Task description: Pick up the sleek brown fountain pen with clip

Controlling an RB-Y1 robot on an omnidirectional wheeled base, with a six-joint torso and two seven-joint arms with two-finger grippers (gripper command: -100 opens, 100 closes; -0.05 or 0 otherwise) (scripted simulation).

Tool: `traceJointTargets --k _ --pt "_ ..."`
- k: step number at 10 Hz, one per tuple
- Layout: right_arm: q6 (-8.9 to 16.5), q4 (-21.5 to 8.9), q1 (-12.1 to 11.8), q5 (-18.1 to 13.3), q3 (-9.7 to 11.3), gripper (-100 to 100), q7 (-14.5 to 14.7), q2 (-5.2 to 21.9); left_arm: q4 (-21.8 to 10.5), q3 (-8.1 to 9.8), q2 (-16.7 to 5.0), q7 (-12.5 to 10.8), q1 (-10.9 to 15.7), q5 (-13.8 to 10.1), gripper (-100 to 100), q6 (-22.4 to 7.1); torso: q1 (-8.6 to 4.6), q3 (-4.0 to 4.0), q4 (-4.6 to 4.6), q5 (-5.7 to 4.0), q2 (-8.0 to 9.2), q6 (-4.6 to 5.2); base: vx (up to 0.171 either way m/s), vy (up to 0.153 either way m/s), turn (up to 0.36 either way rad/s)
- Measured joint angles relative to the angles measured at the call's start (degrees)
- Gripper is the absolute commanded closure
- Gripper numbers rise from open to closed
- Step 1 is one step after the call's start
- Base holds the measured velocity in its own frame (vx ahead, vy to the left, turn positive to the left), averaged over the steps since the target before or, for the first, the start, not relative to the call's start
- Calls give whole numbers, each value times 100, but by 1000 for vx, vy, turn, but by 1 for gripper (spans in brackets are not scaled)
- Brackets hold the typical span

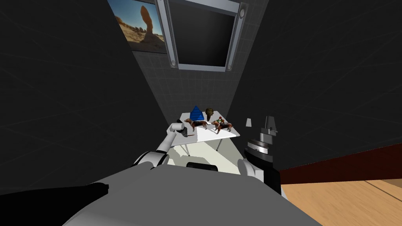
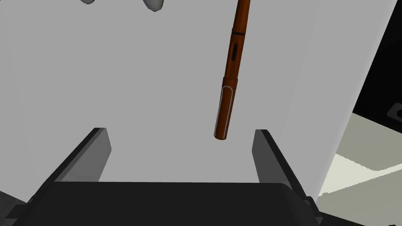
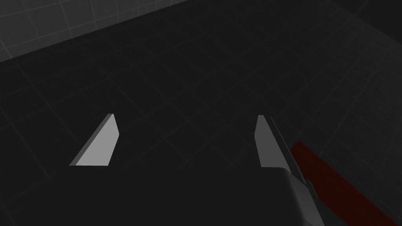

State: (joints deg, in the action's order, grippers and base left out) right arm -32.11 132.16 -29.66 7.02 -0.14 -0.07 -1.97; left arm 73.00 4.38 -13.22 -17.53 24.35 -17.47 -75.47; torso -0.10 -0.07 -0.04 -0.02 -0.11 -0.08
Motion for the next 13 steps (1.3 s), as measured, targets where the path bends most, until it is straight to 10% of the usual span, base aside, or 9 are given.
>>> traceJointTargets --k 8,9,10,13 --pt "0 0 0 0 0 0 0 0 -978 -93 -124 41 529 -305 -100 -942 0 2 1 0 4 0 24 -9 -73" --pt "0 0 0 0 0 0 0 0 -988 -95 -125 44 533 -308 0 -958 2 5 2 0 8 -1 0 0 0" --pt "0 0 0 0 0 0 0 0 -987 -94 -124 44 533 -308 -100 -957 3 6 3 1 11 -1 13 -1 -14" --pt "0 0 0 0 0 0 0 0 -1247 -104 -48 103 476 -259 -100 -653 5 1 1 1 3 -1 22 1 -7"
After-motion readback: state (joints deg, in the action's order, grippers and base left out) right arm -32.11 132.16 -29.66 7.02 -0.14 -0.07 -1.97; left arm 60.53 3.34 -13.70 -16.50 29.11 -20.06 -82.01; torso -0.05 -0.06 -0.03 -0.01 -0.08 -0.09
